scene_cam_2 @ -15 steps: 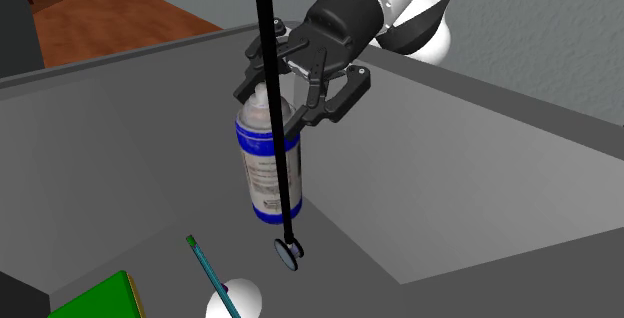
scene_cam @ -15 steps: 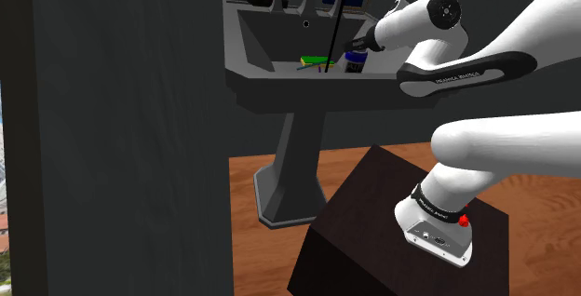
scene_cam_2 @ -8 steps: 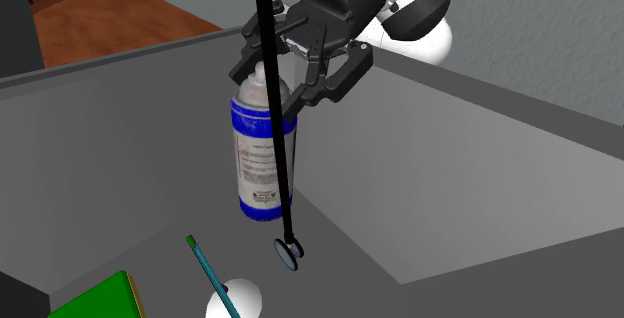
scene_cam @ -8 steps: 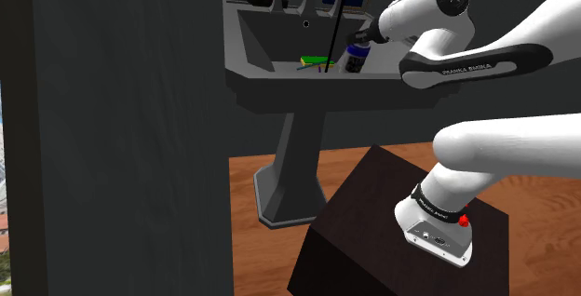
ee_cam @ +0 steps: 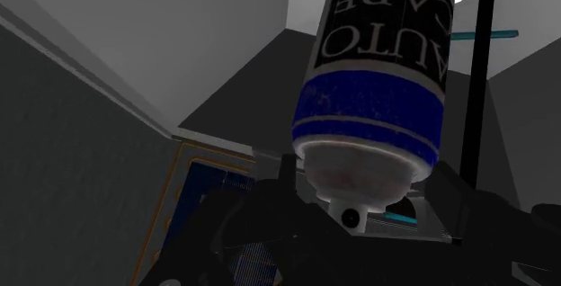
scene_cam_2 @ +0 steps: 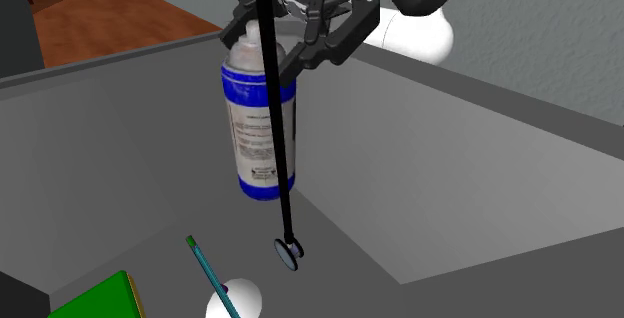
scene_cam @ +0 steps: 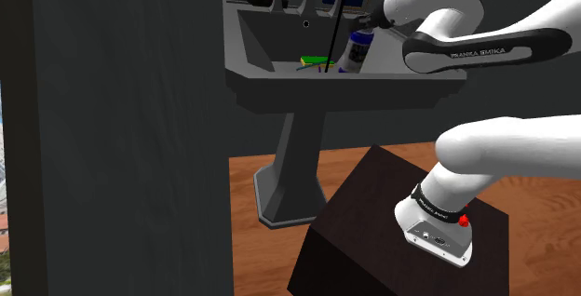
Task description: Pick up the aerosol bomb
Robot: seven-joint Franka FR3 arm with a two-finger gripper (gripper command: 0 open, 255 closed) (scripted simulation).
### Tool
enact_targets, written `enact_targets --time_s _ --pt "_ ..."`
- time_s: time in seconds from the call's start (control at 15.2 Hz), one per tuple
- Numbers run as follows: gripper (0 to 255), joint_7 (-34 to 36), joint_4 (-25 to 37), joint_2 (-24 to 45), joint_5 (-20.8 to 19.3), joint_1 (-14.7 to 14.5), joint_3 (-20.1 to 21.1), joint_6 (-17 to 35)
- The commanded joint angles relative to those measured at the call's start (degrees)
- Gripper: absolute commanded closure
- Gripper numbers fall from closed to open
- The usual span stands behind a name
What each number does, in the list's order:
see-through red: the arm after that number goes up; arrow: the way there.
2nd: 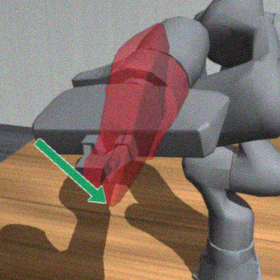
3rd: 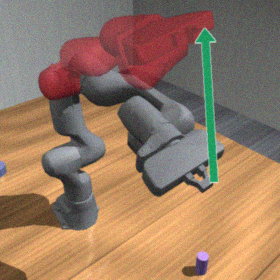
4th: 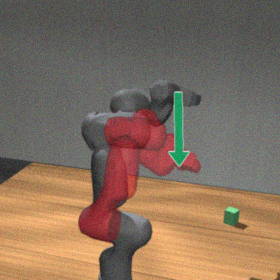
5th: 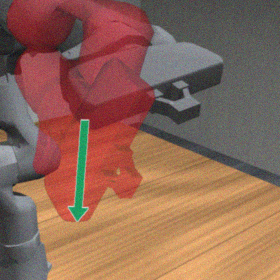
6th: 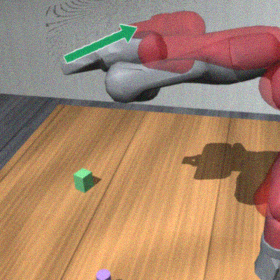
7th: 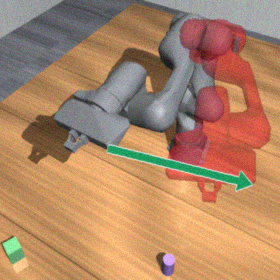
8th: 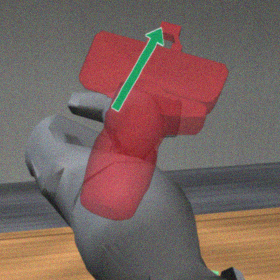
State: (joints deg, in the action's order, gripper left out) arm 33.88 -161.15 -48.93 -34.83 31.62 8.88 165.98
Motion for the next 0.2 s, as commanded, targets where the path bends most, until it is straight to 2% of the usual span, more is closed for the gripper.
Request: enact_targets --time_s 0.0,0.13 --pt "255 -1.4 1.2 -0.8 0.9 -1.7 -1.2 -2.4" --pt "255 -1.5 1.3 -0.8 1.0 -1.8 -1.2 -2.5"
